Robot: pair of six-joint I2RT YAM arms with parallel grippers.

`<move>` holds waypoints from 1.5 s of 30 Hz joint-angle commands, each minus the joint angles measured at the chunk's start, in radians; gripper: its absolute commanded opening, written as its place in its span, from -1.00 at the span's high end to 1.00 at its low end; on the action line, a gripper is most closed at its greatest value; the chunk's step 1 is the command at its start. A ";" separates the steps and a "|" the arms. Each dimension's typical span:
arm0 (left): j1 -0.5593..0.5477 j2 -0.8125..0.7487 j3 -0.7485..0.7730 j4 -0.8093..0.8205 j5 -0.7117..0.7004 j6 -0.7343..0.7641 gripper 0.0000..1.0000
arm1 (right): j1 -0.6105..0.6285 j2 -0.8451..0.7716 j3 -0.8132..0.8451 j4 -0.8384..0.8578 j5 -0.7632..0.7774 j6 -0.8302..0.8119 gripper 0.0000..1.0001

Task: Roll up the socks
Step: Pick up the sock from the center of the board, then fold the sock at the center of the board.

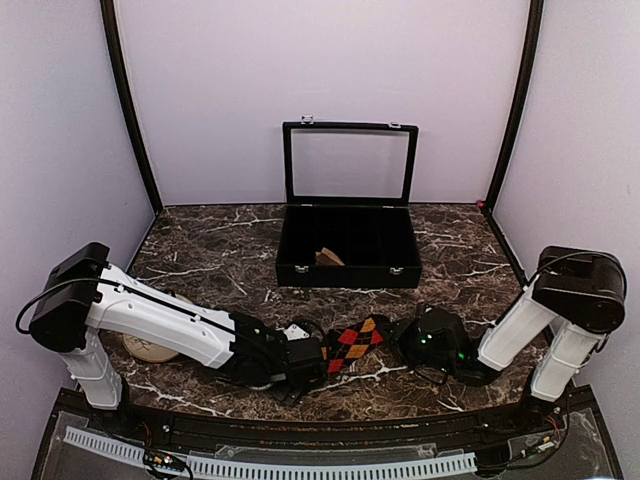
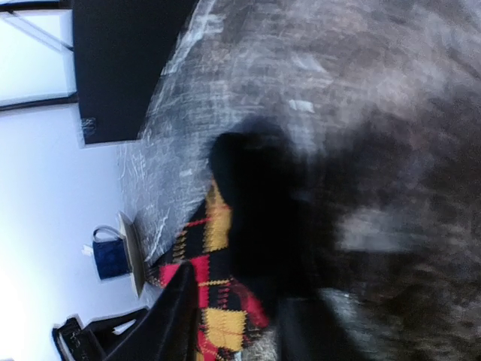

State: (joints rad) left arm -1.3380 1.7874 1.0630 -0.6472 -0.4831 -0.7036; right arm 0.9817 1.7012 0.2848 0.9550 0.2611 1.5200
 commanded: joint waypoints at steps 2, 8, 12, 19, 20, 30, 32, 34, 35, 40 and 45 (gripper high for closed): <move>0.005 0.003 -0.038 -0.112 0.024 0.001 -0.87 | 0.001 -0.002 -0.029 -0.234 -0.024 0.008 0.73; 0.007 0.001 -0.043 -0.114 0.028 -0.012 -0.87 | 0.003 -0.098 -0.018 -0.349 0.046 -0.046 1.00; 0.010 0.001 -0.035 -0.112 0.028 -0.018 -0.87 | 0.003 -0.197 0.013 -0.482 0.103 -0.125 1.00; 0.022 -0.007 -0.020 -0.053 0.076 0.000 -0.88 | 0.010 -0.314 0.098 -0.682 0.181 -0.306 1.00; 0.022 -0.010 -0.022 -0.035 0.089 0.009 -0.88 | 0.013 -0.318 0.113 -0.699 0.190 -0.330 1.00; 0.046 -0.096 -0.062 0.155 0.294 0.046 -0.88 | 0.129 -0.254 0.281 -0.832 0.323 -0.602 1.00; 0.061 -0.134 -0.073 0.169 0.318 0.022 -0.88 | 0.160 -0.230 0.316 -0.851 0.352 -0.647 1.00; 0.081 -0.175 -0.090 0.186 0.345 -0.005 -0.88 | 0.189 -0.206 0.347 -0.856 0.376 -0.691 1.00; 0.090 -0.196 -0.101 0.199 0.362 -0.022 -0.89 | 0.202 -0.196 0.361 -0.857 0.387 -0.712 1.00; 0.140 -0.302 -0.148 0.227 0.397 -0.096 -0.89 | 0.276 -0.159 0.417 -0.871 0.460 -0.804 1.00; 0.167 -0.385 -0.164 0.173 0.368 -0.166 -0.89 | 0.344 -0.154 0.452 -0.849 0.516 -0.913 1.00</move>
State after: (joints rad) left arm -1.1854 1.4643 0.9184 -0.4355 -0.1150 -0.7925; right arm 1.2797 1.5398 0.6941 0.0963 0.6933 0.7284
